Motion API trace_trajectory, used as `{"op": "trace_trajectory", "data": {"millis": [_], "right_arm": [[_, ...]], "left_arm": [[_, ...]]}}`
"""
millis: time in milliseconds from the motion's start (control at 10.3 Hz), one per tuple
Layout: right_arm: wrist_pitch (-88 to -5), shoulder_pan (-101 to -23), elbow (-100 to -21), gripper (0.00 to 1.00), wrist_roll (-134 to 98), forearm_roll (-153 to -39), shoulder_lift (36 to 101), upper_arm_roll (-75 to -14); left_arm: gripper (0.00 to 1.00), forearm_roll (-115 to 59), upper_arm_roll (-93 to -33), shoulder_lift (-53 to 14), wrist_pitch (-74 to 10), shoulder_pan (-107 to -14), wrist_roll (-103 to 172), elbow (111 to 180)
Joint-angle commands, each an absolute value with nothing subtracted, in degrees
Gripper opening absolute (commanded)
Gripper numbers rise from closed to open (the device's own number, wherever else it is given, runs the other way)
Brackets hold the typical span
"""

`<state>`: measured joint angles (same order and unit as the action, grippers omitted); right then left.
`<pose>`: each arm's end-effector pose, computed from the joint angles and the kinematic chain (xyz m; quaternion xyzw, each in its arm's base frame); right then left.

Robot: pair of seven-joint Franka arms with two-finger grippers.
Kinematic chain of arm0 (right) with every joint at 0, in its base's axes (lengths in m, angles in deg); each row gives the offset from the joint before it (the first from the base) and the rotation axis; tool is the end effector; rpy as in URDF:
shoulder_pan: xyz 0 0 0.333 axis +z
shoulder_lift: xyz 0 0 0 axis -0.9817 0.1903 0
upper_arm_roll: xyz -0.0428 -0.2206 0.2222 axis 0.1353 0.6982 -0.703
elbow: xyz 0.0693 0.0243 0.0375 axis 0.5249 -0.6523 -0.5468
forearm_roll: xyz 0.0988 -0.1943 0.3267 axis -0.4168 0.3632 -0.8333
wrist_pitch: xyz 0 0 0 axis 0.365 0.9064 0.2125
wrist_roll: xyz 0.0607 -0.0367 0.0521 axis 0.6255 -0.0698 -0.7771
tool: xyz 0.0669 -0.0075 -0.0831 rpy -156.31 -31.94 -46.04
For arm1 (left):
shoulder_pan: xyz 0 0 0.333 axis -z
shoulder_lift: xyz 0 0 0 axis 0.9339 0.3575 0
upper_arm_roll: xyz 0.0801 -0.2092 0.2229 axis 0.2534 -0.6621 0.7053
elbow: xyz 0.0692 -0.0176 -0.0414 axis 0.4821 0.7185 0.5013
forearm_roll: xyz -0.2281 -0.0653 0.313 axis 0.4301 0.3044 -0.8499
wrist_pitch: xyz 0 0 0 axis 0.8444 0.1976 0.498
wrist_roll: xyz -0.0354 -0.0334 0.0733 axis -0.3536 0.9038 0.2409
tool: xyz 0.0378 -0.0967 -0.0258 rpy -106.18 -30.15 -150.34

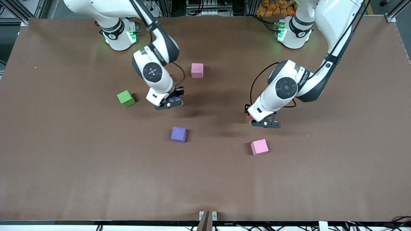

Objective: Arrange blocks into number 1

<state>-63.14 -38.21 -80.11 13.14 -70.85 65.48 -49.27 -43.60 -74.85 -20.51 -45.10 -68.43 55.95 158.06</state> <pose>0.4400 0.3728 0.2508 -0.9948 -0.0449 0.0872 0.0267 0.5345 -0.2957 0.2804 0.9969 -0.0428 -0.0493 0.0434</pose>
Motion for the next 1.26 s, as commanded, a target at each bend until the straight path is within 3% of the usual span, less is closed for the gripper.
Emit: {"op": "trace_trajectory", "data": {"millis": [0, 387, 1160], "right_arm": [[-62.9, -34.9, -75.7, 0.00, 22.1, -72.9, 69.0, -49.1], [-63.6, -31.8, -75.0, 0.00, 28.7, -76.9, 71.4, -49.1], [-63.3, -26.6, -77.3, 0.00, 30.7, -77.5, 70.7, -49.0]], "left_arm": [[0.00, -42.5, -75.5, -21.5, -44.1, -68.1, 59.1, 158.4], [0.00, -42.5, -78.0, -20.8, -39.9, -67.2, 64.1, 157.6], [0.00, -43.1, -77.9, -18.5, -39.5, -63.3, 67.1, 156.7]]}}
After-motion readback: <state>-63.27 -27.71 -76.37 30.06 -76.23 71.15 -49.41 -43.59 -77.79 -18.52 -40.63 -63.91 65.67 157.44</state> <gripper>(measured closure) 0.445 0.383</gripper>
